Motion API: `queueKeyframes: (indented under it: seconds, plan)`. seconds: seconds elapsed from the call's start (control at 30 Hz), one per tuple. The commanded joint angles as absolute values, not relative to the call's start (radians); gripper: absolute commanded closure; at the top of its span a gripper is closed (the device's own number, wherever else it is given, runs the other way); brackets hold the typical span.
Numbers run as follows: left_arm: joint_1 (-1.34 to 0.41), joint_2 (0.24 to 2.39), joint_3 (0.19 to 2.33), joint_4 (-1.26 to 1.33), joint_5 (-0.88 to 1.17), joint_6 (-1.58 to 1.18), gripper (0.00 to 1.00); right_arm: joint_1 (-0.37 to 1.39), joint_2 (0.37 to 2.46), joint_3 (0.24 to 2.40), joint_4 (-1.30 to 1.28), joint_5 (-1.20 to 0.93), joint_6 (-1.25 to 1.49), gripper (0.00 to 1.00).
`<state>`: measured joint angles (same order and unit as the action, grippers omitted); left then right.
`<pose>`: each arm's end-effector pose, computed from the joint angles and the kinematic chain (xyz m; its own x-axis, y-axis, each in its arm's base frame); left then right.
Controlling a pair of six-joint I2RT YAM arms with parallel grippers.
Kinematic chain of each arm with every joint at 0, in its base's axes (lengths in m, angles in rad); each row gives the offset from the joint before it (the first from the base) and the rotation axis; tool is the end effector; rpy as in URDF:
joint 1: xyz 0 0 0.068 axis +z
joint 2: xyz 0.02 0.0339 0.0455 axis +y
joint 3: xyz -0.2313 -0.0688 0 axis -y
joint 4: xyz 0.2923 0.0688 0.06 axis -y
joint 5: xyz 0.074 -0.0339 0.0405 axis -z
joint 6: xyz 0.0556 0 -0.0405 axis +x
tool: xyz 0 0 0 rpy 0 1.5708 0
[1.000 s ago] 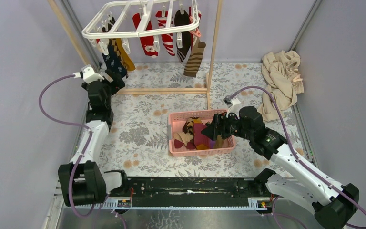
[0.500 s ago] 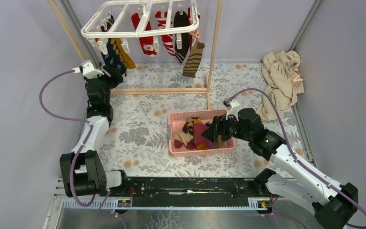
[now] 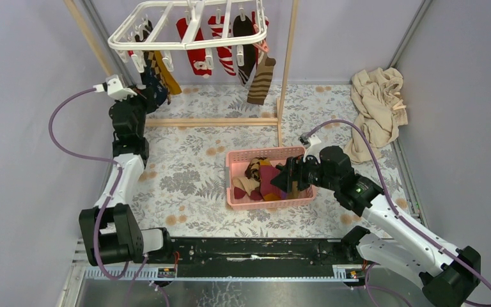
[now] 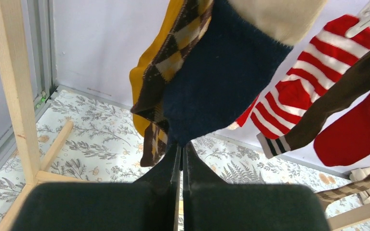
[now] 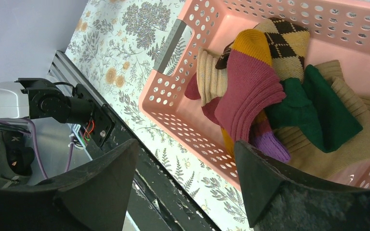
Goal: Remove the socks clipped to the hanger
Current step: Adjust the hanger on the clothesline.
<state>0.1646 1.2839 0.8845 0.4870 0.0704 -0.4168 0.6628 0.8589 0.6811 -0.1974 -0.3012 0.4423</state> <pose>0.3717 0.0578 0.2883 0.1171 -0.3899 -0.9134 -0.0513 0.9161 -0.3977 0.2149 0.1887 0.2494 -0.6057 0.0457 -0.7944 -0.6041 0.6234 0.4965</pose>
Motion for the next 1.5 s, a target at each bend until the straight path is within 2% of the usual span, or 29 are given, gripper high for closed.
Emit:
queueKeyframes:
  seconds: [0.0, 0.43, 0.67, 0.83, 1.03, 1.2, 1.47]
  plan:
    - [0.173, 1.196, 0.876, 0.521, 0.089, -0.421, 1.00, 0.669, 0.838, 0.680, -0.164, -0.327, 0.442, 0.20]
    - [0.167, 0.948, 0.728, 0.434, 0.098, -0.485, 1.00, 0.670, 0.819, 0.684, -0.153, -0.345, 0.461, 0.21]
    - [0.147, 0.829, 0.714, 0.366, 0.119, -0.495, 1.00, 0.669, 0.811, 0.696, -0.166, -0.342, 0.456, 0.20]
    - [0.074, 0.766, 0.742, 0.305, 0.090, -0.465, 1.00, 0.669, 0.814, 0.708, -0.176, -0.338, 0.452, 0.21]
    - [-0.093, 0.765, 0.804, 0.228, 0.009, -0.392, 1.00, 0.670, 0.819, 0.745, -0.191, -0.339, 0.449, 0.21]
    - [-0.269, 0.770, 0.844, 0.181, -0.119, -0.323, 1.00, 0.669, 0.877, 0.903, -0.247, -0.334, 0.421, 0.20]
    - [-0.482, 0.827, 0.891, 0.175, -0.247, -0.255, 1.00, 0.669, 1.018, 1.276, -0.335, -0.309, 0.356, 0.20]
